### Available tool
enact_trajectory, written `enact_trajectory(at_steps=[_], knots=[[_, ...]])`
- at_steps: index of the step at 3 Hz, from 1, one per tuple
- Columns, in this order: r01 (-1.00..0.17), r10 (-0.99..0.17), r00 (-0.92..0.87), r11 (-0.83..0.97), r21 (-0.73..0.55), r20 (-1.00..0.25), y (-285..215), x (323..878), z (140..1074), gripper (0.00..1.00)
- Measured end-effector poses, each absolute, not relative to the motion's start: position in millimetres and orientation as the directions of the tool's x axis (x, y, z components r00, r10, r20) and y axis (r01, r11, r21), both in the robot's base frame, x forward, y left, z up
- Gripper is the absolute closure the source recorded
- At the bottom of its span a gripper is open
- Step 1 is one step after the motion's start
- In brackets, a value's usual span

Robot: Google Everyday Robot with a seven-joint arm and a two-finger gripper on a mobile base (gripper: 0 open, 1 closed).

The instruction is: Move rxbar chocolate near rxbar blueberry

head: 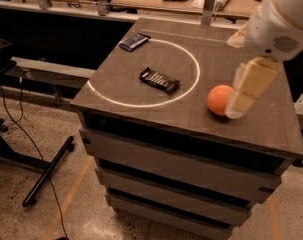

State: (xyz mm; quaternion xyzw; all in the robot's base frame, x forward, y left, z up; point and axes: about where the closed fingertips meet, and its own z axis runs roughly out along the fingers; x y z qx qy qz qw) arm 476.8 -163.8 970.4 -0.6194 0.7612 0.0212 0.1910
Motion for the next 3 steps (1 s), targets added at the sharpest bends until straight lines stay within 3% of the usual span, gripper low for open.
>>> enact_trajectory(at_steps=[1,2,3], knots=[[-0.971,-0.907,-0.111,0.186,-0.151,-0.405,-96.2,523.3,960.7,0.0],[-0.956,-0.882,-0.179,0.261,-0.134,-0.437,-40.9,568.9,933.4,0.0],[-0.918,-0.845,-0.31,0.385,-0.092,-0.436,-32.2,598.4,894.1,0.0]])
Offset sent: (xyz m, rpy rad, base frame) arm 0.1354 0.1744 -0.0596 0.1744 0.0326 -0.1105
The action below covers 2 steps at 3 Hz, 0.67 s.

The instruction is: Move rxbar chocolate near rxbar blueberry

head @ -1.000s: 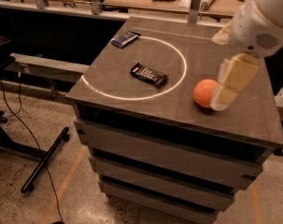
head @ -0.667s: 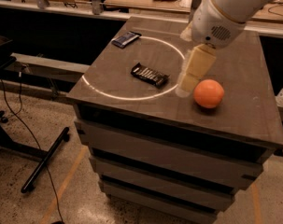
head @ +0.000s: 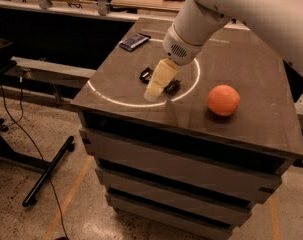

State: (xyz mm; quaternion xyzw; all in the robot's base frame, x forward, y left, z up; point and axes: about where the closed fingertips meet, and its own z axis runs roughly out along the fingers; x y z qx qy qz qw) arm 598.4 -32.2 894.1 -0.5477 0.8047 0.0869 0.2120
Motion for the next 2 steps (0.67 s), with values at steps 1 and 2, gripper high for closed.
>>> enact_trajectory(at_steps=[1,2], knots=[[-0.863,-0.798,-0.442,0.503,-0.047,-0.41,-42.2,617.5,858.3,0.0],[-0.82,-0.766,-0.526,0.572,-0.017,-0.37,-50.9,632.7,831.8,0.0]])
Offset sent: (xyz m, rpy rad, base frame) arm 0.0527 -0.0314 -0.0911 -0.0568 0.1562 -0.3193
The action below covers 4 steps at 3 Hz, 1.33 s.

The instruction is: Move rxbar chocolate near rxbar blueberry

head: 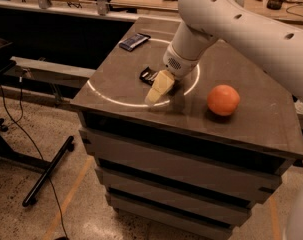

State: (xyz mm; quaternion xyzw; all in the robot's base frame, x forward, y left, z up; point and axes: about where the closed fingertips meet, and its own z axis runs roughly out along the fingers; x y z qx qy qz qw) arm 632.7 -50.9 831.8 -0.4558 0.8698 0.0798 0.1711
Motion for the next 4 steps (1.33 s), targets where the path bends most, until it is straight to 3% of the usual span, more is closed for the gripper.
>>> enact_trajectory(at_steps=[1,3,4], knots=[[-0.797,-0.735,-0.573,0.604,0.035,-0.362,-51.3,640.4,812.6,0.26],[-0.796,-0.733,-0.576,0.604,0.042,-0.363,-50.6,640.7,830.6,0.89],[-0.796,-0.733,-0.576,0.604,0.042,-0.363,-50.6,640.7,838.7,1.0]])
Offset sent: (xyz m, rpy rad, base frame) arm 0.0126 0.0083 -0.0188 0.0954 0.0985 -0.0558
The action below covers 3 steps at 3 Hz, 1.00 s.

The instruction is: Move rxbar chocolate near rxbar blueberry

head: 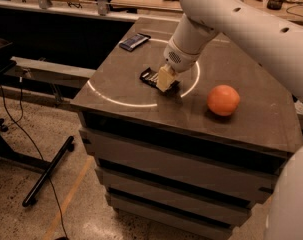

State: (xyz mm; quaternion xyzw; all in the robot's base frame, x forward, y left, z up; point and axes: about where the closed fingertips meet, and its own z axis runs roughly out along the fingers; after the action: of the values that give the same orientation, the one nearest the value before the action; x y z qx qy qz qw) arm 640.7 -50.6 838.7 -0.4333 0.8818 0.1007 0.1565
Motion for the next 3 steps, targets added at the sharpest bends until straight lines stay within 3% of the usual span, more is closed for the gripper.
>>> enact_trajectory(at_steps=[2,3], knots=[[-0.785,-0.715,-0.578,0.619,0.027,-0.392,-55.8,652.8,846.6,1.0],[-0.733,-0.664,-0.591,0.679,-0.038,-0.458,-84.9,690.5,878.2,1.0]])
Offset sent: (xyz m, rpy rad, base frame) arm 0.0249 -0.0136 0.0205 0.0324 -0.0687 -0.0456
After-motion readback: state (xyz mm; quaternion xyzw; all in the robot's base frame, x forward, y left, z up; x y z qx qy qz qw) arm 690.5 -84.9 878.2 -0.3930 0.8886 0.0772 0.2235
